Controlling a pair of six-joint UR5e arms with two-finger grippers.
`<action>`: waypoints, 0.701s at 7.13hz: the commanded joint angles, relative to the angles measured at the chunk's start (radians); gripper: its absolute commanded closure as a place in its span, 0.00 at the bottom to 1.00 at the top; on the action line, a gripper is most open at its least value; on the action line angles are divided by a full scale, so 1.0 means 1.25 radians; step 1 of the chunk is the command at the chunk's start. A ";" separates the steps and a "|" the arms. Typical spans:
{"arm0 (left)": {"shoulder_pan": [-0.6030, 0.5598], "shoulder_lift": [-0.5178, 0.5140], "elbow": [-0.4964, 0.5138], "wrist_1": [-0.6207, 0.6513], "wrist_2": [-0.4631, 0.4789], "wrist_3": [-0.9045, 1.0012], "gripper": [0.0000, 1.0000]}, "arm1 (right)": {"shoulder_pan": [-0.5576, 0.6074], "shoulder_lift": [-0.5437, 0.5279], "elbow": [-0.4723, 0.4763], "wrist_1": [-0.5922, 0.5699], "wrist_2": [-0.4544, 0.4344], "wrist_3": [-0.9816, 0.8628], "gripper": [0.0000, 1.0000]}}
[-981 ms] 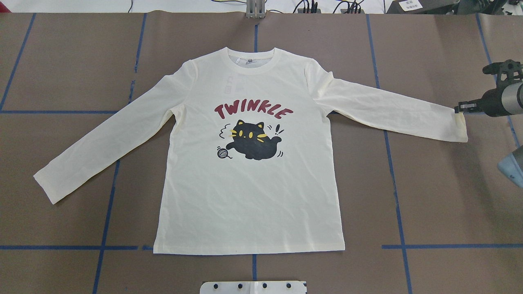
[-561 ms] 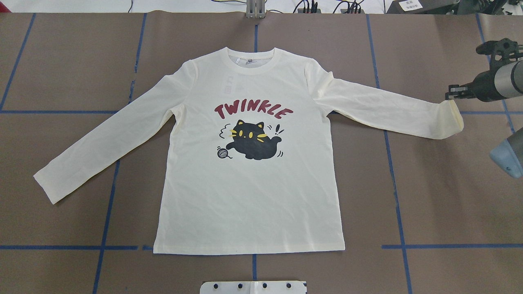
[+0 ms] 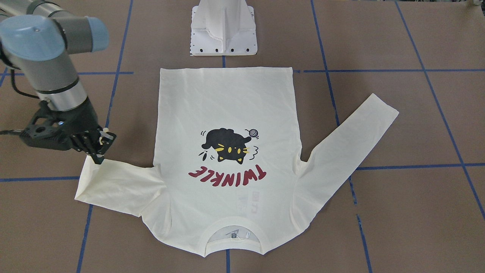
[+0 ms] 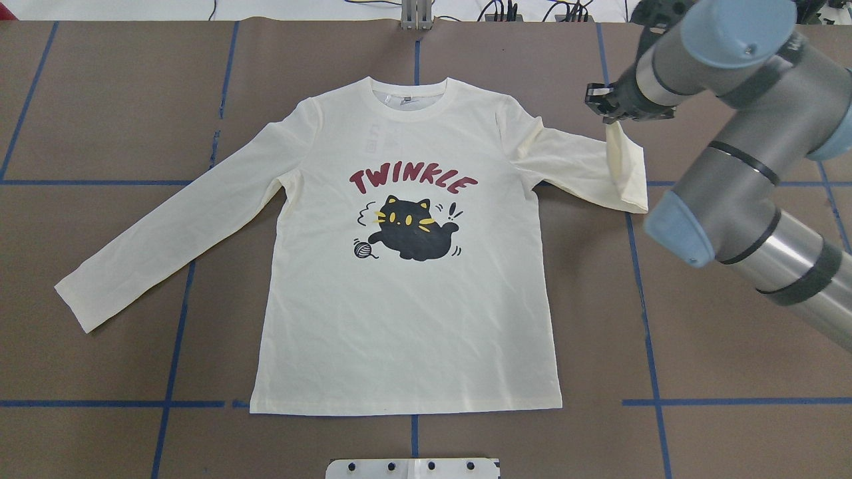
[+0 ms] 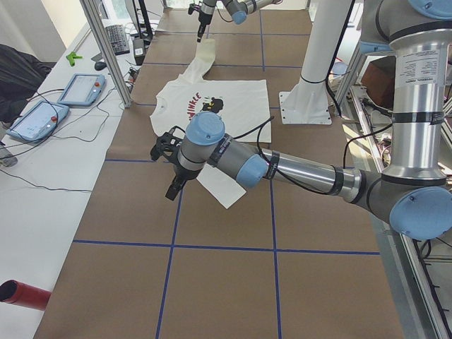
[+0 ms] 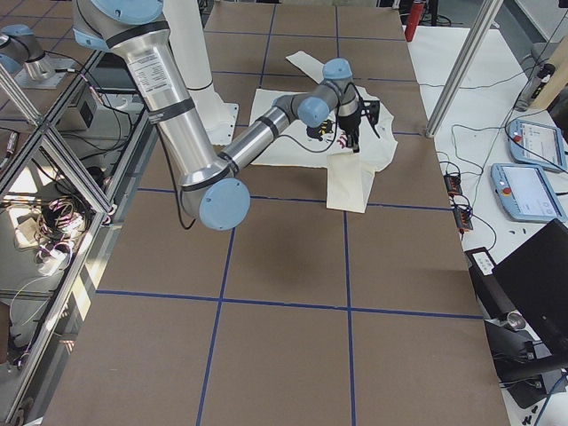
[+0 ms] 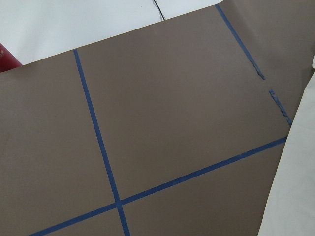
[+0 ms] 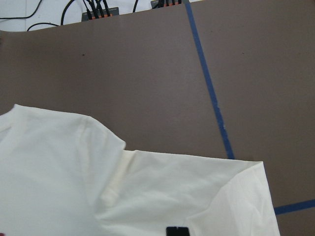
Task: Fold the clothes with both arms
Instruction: 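Lift the grasped sleeve and carry it across the shirt body with the right gripper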
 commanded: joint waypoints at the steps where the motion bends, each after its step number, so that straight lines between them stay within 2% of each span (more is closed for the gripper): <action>1: 0.001 0.000 0.004 0.000 0.000 0.000 0.00 | -0.088 0.234 -0.109 -0.111 -0.095 0.139 1.00; 2: 0.001 0.000 0.004 0.000 0.000 0.000 0.00 | -0.129 0.336 -0.217 -0.100 -0.148 0.169 1.00; 3: 0.001 0.000 0.009 -0.001 0.000 0.000 0.00 | -0.175 0.413 -0.344 -0.026 -0.214 0.214 1.00; 4: 0.001 0.000 0.019 -0.015 0.000 0.000 0.00 | -0.242 0.414 -0.427 0.087 -0.329 0.210 1.00; 5: 0.001 0.000 0.031 -0.034 0.000 -0.001 0.00 | -0.280 0.449 -0.527 0.161 -0.403 0.211 1.00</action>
